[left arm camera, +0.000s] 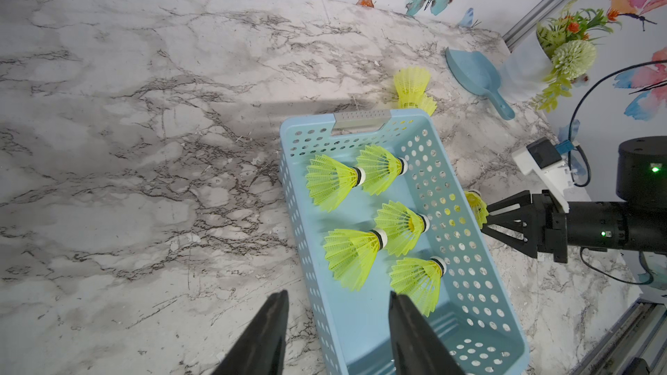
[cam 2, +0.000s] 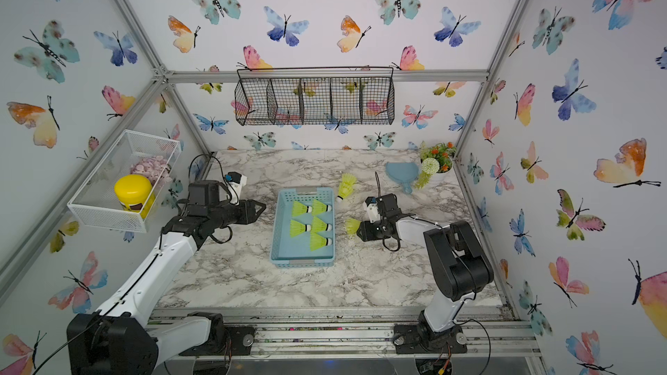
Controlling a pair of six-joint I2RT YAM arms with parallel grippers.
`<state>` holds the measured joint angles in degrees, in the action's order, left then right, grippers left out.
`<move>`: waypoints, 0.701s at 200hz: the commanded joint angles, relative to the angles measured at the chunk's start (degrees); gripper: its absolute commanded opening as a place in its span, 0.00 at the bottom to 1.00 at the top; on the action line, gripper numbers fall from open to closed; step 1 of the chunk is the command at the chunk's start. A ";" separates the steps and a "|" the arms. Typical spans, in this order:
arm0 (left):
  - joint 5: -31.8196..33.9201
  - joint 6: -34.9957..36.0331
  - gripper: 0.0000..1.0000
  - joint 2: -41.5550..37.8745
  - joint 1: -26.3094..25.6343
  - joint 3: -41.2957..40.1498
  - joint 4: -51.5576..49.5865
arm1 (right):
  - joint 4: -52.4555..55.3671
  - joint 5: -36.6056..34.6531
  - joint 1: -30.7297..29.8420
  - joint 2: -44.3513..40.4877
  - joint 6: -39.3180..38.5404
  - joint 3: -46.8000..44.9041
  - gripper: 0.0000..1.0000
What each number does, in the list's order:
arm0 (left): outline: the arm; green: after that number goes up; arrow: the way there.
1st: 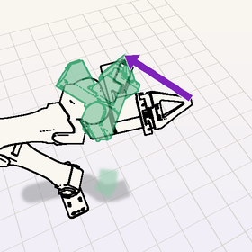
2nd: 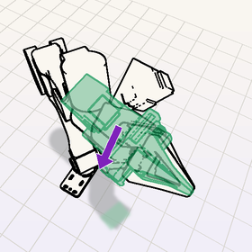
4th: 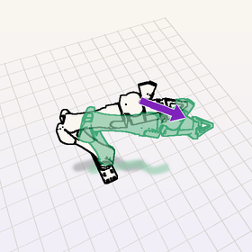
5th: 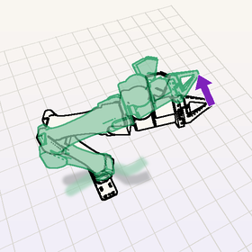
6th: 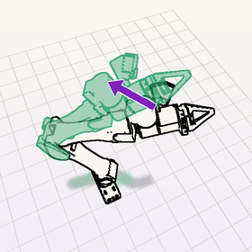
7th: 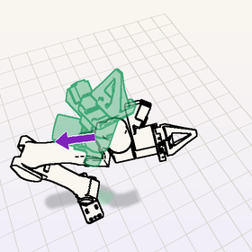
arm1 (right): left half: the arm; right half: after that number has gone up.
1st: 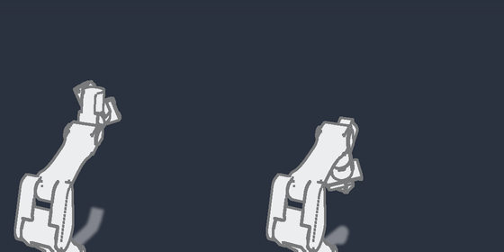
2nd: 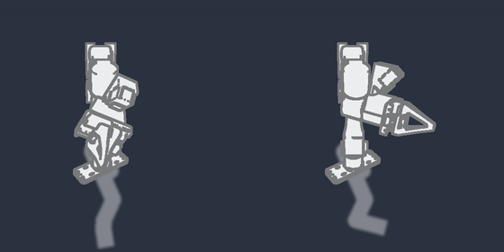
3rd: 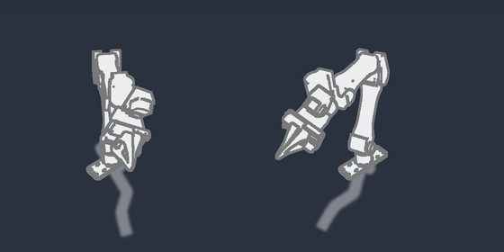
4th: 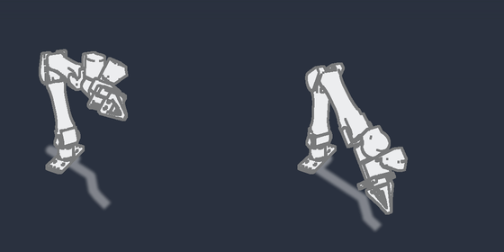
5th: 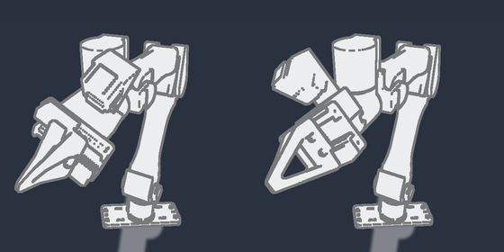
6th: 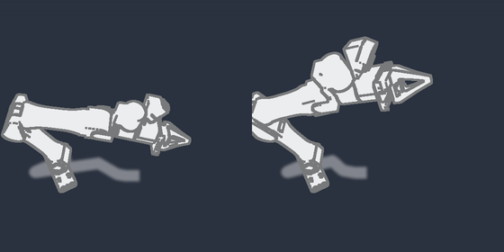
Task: Put the shuttlecocks into the storage box
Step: Pick up the shuttlecock at the center of the board.
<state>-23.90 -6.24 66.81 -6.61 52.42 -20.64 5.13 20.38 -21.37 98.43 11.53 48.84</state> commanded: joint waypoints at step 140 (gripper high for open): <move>-3.26 -0.26 0.50 0.07 2.13 -0.06 0.35 | 7.56 -8.17 -0.74 6.73 -6.51 11.17 0.62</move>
<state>-25.67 -6.31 66.81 -5.17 52.42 -20.62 9.23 14.57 -21.85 102.94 8.80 57.45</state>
